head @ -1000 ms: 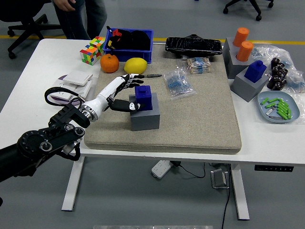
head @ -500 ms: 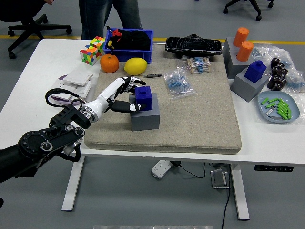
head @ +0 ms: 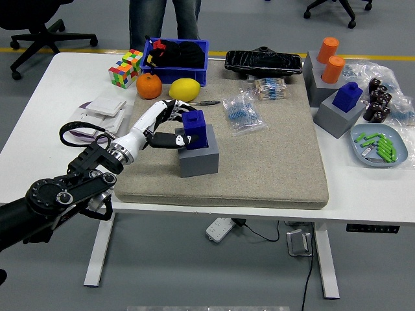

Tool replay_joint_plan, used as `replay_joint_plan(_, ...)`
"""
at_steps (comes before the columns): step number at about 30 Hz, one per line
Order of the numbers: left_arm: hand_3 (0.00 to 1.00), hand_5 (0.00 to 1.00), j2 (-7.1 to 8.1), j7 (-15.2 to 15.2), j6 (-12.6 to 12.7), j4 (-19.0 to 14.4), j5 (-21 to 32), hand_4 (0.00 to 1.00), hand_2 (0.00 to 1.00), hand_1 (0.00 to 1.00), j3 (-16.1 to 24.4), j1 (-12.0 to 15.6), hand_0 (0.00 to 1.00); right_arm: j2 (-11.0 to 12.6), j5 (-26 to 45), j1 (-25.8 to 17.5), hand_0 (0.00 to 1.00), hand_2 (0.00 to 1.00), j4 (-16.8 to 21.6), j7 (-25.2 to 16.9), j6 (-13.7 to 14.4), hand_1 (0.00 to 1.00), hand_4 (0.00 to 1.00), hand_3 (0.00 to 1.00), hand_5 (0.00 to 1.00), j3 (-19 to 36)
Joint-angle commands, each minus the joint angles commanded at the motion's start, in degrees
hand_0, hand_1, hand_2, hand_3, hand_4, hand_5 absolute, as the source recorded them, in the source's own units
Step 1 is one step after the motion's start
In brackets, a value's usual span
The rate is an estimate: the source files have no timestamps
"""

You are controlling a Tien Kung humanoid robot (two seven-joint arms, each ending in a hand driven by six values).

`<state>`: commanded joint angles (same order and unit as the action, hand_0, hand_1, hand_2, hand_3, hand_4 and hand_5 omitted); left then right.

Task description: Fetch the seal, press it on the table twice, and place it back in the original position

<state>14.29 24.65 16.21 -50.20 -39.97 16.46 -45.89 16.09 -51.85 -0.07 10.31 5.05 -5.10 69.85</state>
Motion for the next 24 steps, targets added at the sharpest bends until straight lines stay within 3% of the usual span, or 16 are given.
replay_joint_plan(5,0.585,0.002,0.83,0.32,0.12,-1.19,-0.28,0.683,0.472,0.518,1.26,-0.01,0.643,-0.15,0.03,-0.06,0.730,0.655,0.00,0.00,-0.01,0.685,0.721,0.616,0.524,0.32)
replay_joint_plan(12,0.584,0.002,3.94,0.24,0.08,-3.78,-1.34,0.680,0.470,0.514,3.73,-0.42,0.643,-0.23,0.01,-0.14,0.730,0.654,0.00,-0.06,0.01,0.684,0.721,0.616,0.524,0.61)
replay_joint_plan(18,0.584,0.002,6.18,0.17,0.02,-0.45,-0.72,0.681,0.471,0.513,4.70,-0.40,0.643,-0.32,0.00,-0.23,0.730,0.654,0.00,-0.10,0.02,0.684,0.721,0.616,0.524,0.73)
replay_joint_plan(24,0.584,0.002,6.66,0.06,-0.19,4.54,1.41,0.686,0.471,0.515,2.94,0.21,0.640,-0.41,0.04,-0.25,0.730,0.655,0.00,-0.10,-0.01,0.683,0.721,0.616,0.524,0.75)
